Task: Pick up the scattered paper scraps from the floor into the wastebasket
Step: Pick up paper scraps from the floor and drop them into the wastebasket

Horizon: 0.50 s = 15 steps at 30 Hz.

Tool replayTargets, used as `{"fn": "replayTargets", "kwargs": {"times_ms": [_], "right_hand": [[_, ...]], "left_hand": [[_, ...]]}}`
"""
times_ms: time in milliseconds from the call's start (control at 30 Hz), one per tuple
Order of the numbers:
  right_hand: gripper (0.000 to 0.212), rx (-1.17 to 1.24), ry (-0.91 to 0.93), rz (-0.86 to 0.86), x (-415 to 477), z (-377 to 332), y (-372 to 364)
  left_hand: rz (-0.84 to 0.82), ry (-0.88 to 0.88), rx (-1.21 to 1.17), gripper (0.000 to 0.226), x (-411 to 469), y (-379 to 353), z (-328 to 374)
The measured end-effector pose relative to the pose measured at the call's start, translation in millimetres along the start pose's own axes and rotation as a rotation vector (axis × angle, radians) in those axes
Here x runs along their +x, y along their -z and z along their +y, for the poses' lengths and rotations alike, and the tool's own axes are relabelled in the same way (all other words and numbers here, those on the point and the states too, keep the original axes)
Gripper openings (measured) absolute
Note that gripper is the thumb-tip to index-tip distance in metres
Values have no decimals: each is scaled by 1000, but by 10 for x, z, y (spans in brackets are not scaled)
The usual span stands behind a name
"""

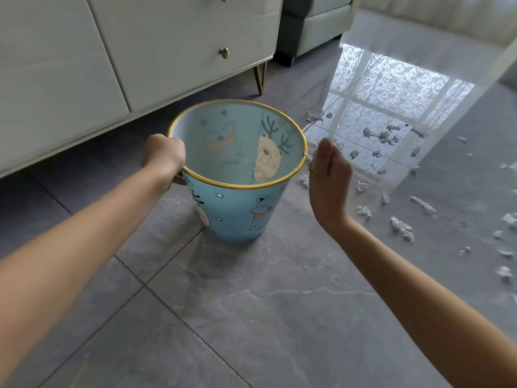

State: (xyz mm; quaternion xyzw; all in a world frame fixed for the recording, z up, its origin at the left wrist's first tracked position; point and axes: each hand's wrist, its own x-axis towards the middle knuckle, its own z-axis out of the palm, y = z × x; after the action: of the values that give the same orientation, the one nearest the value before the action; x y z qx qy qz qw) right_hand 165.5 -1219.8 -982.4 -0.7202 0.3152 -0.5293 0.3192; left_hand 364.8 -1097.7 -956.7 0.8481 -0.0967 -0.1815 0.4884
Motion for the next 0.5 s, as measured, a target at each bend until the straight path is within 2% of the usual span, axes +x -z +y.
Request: {"fn": "replayTargets", "kwargs": {"times_ms": [67,167,267,333,400,467,500], "right_hand": [[41,32,112,-9,173,-308,-96],[46,-167,211,-171,285,-586,-218],[54,-377,101,-501,236,-656,-239],[71,-528,5,-745,183,-677,-147],[85,-643,-51,-894,178,-617,-71],[75,-625,41,-848,149,-525,59],[63,-528,96,-723,132,-480,137]], "left_hand": [[7,-17,-2,21,-79,13,-46],[27,-51,17,11,-208,34,-124],[23,-48,-2,12,-301,47,-165],[-8,-25,-33,15,-360,66,-169],[-27,-4,-54,20,-347,66,-180],[-35,5,-52,17,-366,73,-204],[-32,10,-54,14,-379,79,-203]]}}
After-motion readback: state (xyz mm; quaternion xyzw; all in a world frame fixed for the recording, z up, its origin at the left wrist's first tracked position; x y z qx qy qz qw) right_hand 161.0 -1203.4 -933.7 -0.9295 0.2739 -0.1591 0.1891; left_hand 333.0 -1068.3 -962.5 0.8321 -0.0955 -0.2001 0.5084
